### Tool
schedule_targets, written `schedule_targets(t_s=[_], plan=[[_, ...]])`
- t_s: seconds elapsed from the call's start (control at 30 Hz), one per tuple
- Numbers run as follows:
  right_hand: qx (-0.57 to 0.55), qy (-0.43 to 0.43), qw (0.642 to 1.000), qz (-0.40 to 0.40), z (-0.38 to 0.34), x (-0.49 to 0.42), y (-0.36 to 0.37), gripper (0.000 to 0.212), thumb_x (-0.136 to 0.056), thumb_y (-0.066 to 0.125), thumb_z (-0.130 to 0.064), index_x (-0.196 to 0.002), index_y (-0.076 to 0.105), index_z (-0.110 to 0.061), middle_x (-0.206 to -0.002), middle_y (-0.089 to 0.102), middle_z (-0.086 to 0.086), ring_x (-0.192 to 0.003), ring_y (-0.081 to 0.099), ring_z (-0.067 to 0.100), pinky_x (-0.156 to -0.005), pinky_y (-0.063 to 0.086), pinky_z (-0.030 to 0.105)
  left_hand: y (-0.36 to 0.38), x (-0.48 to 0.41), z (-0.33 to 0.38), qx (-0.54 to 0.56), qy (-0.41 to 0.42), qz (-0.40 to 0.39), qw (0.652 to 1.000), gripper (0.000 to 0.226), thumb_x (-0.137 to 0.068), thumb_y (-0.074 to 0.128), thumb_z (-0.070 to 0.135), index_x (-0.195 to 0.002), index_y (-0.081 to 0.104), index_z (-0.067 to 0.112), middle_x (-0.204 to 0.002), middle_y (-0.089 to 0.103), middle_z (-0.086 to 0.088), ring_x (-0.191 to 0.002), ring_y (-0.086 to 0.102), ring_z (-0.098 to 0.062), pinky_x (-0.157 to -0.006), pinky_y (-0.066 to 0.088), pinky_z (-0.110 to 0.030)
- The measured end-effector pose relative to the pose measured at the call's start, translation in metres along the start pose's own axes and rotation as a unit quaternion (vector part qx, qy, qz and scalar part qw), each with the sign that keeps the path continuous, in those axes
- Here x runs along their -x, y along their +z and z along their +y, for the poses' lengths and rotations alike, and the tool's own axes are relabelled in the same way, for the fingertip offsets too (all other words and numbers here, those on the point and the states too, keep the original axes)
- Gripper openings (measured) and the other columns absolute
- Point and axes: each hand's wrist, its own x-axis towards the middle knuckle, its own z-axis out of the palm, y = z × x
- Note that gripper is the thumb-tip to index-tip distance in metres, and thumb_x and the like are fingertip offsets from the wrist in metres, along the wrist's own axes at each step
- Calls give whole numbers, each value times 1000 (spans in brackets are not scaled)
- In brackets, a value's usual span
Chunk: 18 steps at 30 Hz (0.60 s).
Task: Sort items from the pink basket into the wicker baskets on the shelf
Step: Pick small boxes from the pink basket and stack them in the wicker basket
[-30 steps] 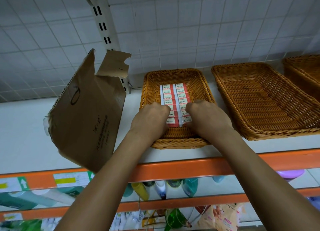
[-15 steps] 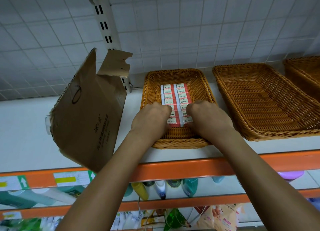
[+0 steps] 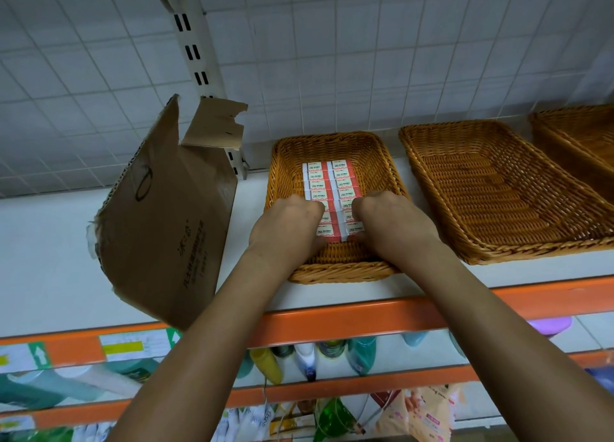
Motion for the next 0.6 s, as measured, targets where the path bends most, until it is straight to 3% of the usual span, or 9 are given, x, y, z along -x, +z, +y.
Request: schedule_targets(t_s=[0.2, 0.37, 0.6], plan=[[-56, -13, 998, -19, 5, -3, -14, 33, -86, 67, -24, -115, 59, -11, -116, 58, 9, -105, 55, 25, -85, 46, 32, -11, -3, 4, 5, 17, 50, 999, 42, -92, 51, 46, -123, 56, 17, -116, 58, -5, -102, 56, -22, -80, 47, -32], [-75, -31, 994, 69, 25, 10, -30, 27, -87, 62, -25, -112, 62, -15, -115, 60, 8, -105, 55, 26, -85, 44, 33, -33, -11, 33, 10, 40, 107, 993, 29, -94, 48, 38, -113, 61, 21, -108, 60, -2, -99, 57, -22, -76, 47, -33], [-76, 14, 990, 118, 96, 51, -49, 23, -88, 54, -26, -107, 62, -15, -109, 60, 9, -103, 56, 29, -80, 45, 35, -50, -39, 126, -11, 89, 92, 992, 27, -92, 48, 37, -110, 58, 20, -110, 56, -4, -105, 55, -28, -79, 44, -38]])
